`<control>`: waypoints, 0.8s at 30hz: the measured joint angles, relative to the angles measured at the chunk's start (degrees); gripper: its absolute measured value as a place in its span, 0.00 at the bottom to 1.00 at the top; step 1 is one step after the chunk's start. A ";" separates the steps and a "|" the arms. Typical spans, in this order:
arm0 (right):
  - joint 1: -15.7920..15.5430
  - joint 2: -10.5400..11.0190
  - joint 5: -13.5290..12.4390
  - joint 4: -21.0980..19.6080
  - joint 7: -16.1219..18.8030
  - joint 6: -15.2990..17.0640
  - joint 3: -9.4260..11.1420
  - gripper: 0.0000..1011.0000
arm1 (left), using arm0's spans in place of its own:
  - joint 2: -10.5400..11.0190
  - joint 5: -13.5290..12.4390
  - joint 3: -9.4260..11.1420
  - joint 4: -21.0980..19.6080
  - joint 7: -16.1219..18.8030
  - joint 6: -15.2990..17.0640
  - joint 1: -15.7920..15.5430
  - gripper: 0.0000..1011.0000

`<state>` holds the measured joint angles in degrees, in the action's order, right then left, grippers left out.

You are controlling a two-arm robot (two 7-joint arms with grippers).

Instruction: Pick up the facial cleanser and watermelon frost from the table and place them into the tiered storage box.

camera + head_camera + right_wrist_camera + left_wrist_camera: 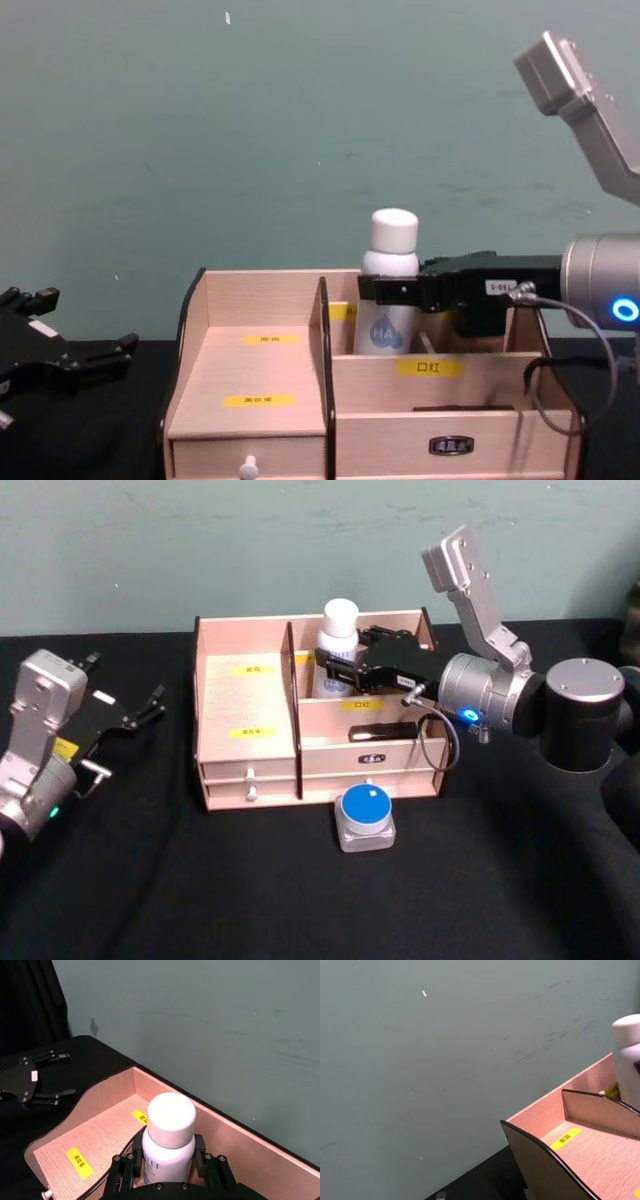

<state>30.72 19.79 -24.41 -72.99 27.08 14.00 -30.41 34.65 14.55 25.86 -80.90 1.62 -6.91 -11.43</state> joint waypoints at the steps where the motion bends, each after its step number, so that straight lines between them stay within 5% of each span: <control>1: 0.05 -0.05 0.00 0.14 0.05 0.10 0.00 0.59 | 0.00 0.00 0.00 0.00 0.00 0.00 0.00 0.99; 15: 0.29 -0.26 0.09 0.77 0.12 0.57 -0.03 0.61 | 0.00 0.00 0.00 0.00 0.00 0.00 0.00 0.99; 24: 0.23 -0.23 0.04 0.65 0.12 0.45 0.03 0.86 | 0.00 0.00 0.00 0.00 0.00 0.00 0.00 0.99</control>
<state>30.95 19.56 -24.36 -72.34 27.20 14.44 -30.37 34.65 14.55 25.86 -80.90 1.62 -6.91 -11.43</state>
